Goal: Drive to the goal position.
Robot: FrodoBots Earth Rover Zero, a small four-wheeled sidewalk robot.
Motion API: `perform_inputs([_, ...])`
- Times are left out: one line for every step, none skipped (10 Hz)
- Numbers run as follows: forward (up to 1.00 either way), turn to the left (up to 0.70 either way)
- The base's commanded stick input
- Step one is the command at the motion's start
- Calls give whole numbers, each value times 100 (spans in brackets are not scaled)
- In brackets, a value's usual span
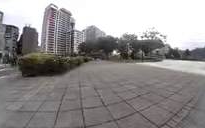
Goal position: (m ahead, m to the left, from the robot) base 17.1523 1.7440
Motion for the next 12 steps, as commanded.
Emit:
perform_inputs([85, 0])
perform_inputs([85, 0])
perform_inputs([85, 0])
perform_inputs([85, 0])
perform_inputs([85, 0])
perform_inputs([85, 0])
perform_inputs([85, 0])
perform_inputs([85, 0])
perform_inputs([85, 0])
perform_inputs([85, 0])
perform_inputs([85, 0])
perform_inputs([85, 0])
